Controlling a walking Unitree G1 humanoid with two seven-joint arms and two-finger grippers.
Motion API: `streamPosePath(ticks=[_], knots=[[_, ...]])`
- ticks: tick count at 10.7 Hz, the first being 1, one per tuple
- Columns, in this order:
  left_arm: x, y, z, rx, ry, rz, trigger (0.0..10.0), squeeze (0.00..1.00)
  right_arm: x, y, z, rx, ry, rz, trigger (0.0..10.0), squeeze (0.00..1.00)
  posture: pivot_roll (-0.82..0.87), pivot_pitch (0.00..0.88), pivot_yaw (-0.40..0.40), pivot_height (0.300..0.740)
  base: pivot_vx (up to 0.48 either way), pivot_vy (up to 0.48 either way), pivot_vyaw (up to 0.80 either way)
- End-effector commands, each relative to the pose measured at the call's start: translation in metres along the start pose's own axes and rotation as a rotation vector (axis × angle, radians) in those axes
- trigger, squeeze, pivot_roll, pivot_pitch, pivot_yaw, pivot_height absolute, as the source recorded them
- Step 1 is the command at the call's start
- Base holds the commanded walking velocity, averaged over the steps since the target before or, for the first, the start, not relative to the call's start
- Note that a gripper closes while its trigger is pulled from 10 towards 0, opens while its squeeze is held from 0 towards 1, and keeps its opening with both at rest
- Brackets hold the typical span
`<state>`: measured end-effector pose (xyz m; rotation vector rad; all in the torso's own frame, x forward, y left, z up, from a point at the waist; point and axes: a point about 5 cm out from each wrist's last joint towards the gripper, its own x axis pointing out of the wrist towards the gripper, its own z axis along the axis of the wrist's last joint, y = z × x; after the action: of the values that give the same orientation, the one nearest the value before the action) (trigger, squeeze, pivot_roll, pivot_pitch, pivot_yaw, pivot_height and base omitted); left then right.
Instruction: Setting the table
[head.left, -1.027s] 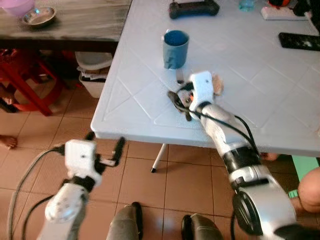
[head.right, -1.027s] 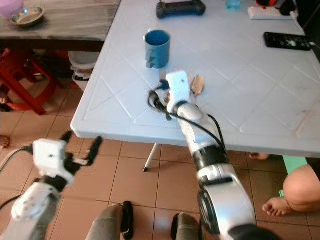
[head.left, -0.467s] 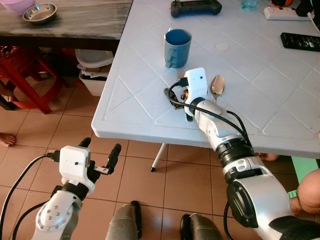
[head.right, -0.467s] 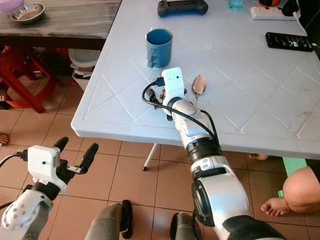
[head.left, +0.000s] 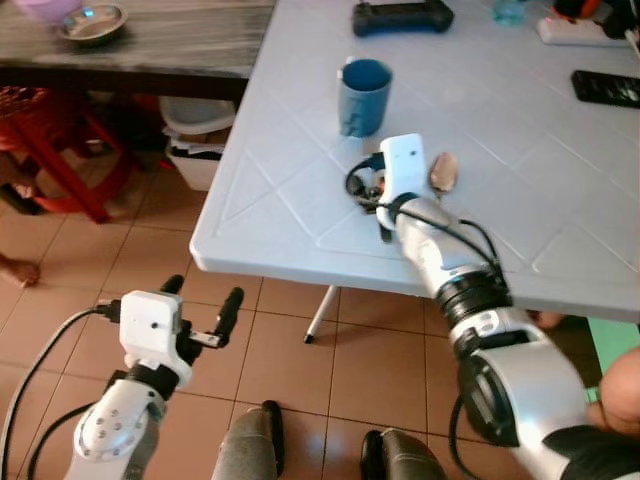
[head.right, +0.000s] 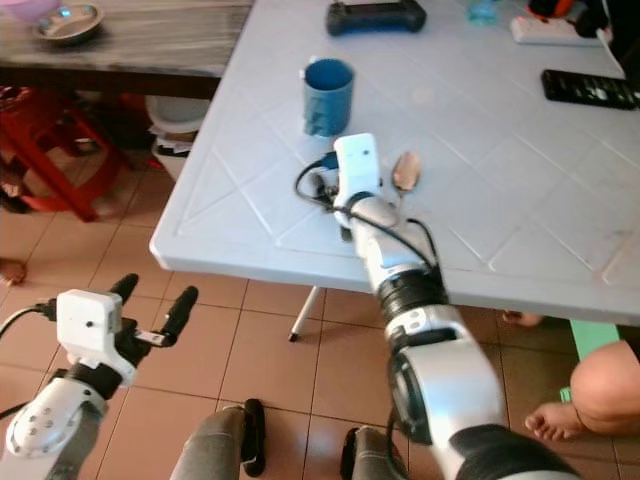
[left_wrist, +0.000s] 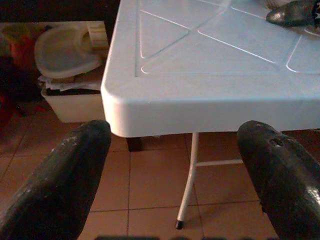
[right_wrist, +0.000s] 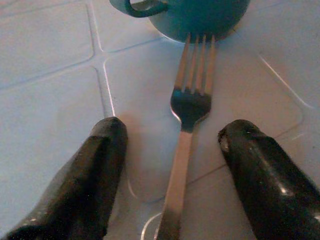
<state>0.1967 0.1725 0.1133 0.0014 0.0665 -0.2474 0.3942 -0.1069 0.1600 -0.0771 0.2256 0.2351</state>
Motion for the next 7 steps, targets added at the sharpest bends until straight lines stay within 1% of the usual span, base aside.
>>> streamPosePath(ticks=[1,3,6,7], knots=[[-0.002,-0.001,0.0,-0.002,0.005,0.001,10.0,0.0,-0.002,-0.007,-0.03,0.026,0.131,-0.021,0.0,0.0,0.18,0.225,0.023,0.74,0.0,0.0,0.0],[0.0,-0.002,0.001,-0.013,-0.006,0.001,10.0,0.0,-0.002,-0.01,-0.036,0.067,0.158,-0.027,0.0,0.0,0.17,0.218,0.02,0.74,0.0,0.0,0.0],[0.002,-0.005,0.0,-0.024,-0.007,-0.012,10.0,0.0,-0.004,-0.007,-0.047,0.122,0.197,-0.026,0.0,0.0,0.16,0.212,0.019,0.74,0.0,0.0,0.0],[0.004,-0.007,-0.003,-0.03,-0.003,-0.008,10.0,0.0,-0.006,-0.007,-0.053,0.141,0.206,-0.029,0.0,0.0,0.16,0.193,0.014,0.74,0.0,0.0,0.0]])
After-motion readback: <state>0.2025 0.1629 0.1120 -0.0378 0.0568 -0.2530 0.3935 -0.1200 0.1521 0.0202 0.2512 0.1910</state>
